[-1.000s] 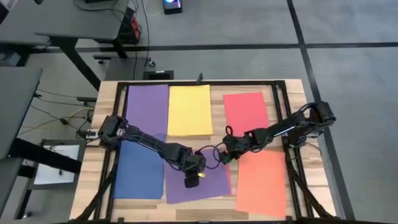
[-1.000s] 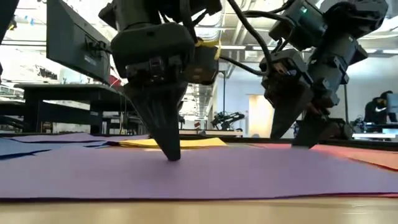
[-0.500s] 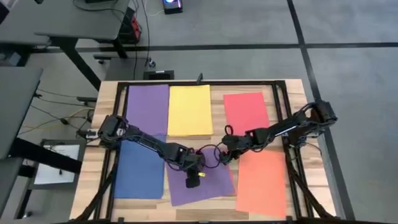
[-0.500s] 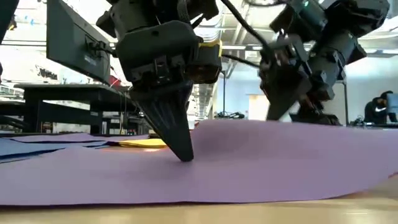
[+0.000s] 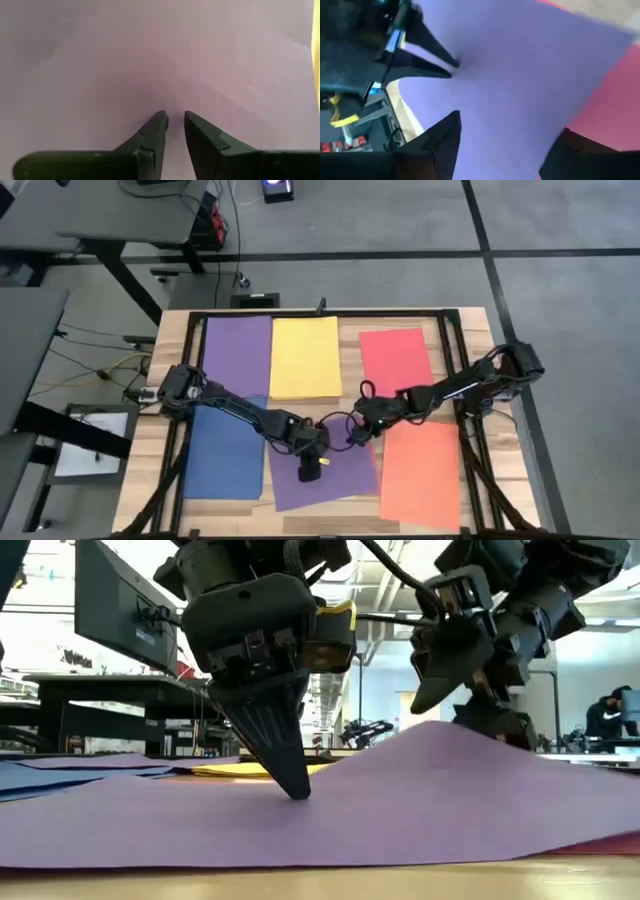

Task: Organize paper
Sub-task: Stack the purple paper on top of the purple paper

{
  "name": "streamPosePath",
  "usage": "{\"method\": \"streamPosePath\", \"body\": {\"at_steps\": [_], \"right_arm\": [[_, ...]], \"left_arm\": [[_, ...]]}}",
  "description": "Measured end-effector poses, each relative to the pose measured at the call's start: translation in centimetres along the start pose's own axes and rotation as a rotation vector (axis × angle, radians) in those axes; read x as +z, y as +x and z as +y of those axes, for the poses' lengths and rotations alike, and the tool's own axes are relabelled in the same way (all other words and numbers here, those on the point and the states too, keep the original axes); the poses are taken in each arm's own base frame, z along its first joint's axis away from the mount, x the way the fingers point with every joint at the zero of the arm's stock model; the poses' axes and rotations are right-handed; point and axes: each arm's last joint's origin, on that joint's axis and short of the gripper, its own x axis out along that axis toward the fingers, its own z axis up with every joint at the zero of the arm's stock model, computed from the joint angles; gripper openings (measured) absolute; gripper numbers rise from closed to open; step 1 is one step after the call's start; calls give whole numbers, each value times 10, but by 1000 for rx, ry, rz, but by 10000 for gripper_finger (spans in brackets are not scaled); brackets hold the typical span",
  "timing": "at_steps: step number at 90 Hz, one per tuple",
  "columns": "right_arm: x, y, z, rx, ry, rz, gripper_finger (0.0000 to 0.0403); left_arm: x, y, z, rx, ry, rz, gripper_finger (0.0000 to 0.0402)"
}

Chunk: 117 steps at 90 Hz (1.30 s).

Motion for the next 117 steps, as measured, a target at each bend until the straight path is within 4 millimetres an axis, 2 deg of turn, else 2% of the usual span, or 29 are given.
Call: {"method": "streamPosePath", "body": {"at_steps": [15,25,33,44,48,59,67,79,93,106,117], "right_arm": [[-6,14,-10,-59,21,14,202],[-6,22,-9,-14,-20,16,182],[-7,23,-9,1,-31,37,133],[-6,15,-4,11,-83,43,30],[-5,9,0,14,-112,42,14],[0,-16,15,-5,-162,46,3],[5,-36,28,-6,-221,36,1],[11,-59,35,-31,-297,36,0],[16,-83,41,-76,-397,56,0],[18,-97,44,-101,-449,68,0],[19,-101,49,-85,-524,63,0]], "left_arm": [[0,0,0,-3,-2,-4,59],[1,0,0,0,-2,-14,59],[2,0,0,-1,-3,-18,59],[7,-9,-2,-14,-2,-10,59],[10,-16,-4,-9,6,3,59],[26,-48,-9,-17,41,-16,59],[34,-74,-10,-21,60,-33,59],[45,-111,-8,-4,91,-92,59],[47,-138,16,10,34,-61,68],[61,-184,40,-74,-56,-221,100],[67,-200,58,-58,-57,-302,135]]}}
